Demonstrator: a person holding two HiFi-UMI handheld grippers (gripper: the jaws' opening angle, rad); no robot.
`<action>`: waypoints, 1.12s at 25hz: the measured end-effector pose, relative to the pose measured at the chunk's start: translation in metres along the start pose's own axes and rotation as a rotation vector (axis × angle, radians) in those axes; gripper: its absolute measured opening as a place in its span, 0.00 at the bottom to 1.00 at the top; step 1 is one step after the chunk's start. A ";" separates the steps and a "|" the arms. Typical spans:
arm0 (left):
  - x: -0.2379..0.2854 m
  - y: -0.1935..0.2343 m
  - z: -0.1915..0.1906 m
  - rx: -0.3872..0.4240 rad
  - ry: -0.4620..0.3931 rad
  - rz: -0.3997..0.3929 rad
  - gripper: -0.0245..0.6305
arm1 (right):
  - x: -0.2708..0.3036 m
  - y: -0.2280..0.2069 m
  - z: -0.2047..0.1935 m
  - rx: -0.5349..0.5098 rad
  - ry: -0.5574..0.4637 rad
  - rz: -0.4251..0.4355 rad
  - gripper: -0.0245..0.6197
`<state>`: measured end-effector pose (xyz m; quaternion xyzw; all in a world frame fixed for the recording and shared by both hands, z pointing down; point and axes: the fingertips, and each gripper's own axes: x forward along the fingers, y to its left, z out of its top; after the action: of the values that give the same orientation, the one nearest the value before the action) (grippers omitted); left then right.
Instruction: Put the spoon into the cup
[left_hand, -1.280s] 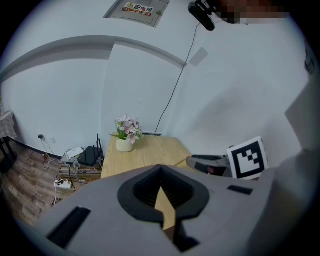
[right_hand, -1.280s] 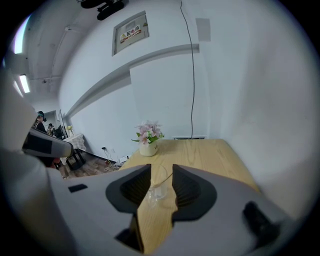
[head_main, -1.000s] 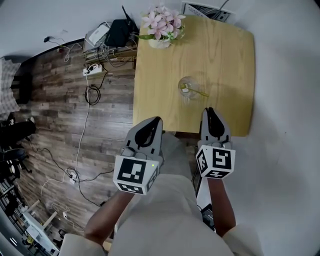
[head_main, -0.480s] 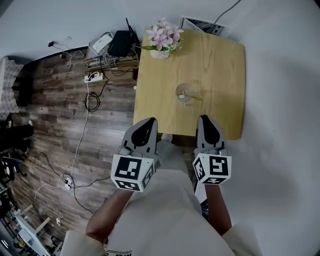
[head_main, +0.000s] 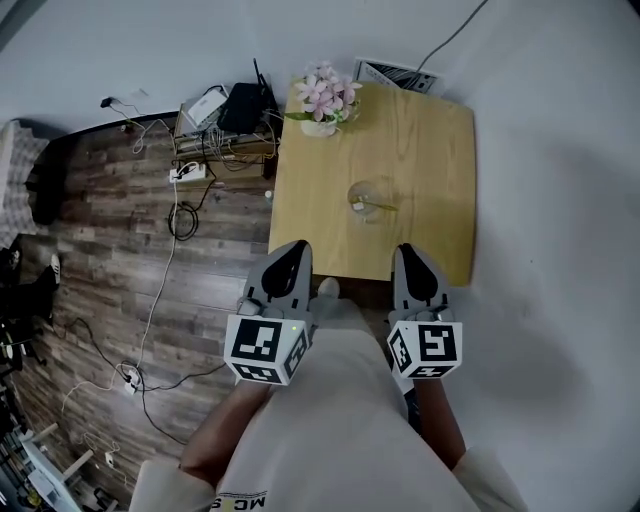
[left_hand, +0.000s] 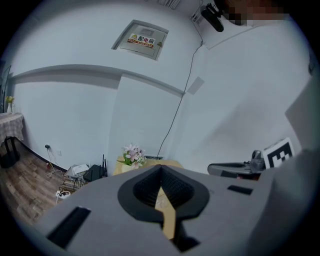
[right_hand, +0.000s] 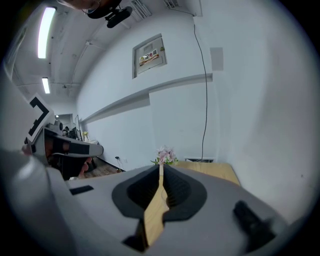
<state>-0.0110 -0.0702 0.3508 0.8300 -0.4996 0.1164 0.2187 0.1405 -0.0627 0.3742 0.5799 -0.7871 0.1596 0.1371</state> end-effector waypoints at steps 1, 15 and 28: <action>-0.002 -0.002 0.002 0.004 -0.007 -0.002 0.05 | -0.003 0.001 0.001 -0.007 -0.001 0.001 0.11; -0.024 -0.003 0.005 0.049 -0.050 0.013 0.05 | -0.025 0.010 0.004 -0.028 -0.013 0.024 0.11; -0.020 -0.015 -0.002 0.061 -0.033 -0.013 0.05 | -0.024 0.012 0.003 -0.057 -0.011 0.033 0.10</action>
<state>-0.0078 -0.0474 0.3406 0.8413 -0.4941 0.1166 0.1857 0.1356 -0.0403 0.3605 0.5637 -0.8013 0.1362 0.1467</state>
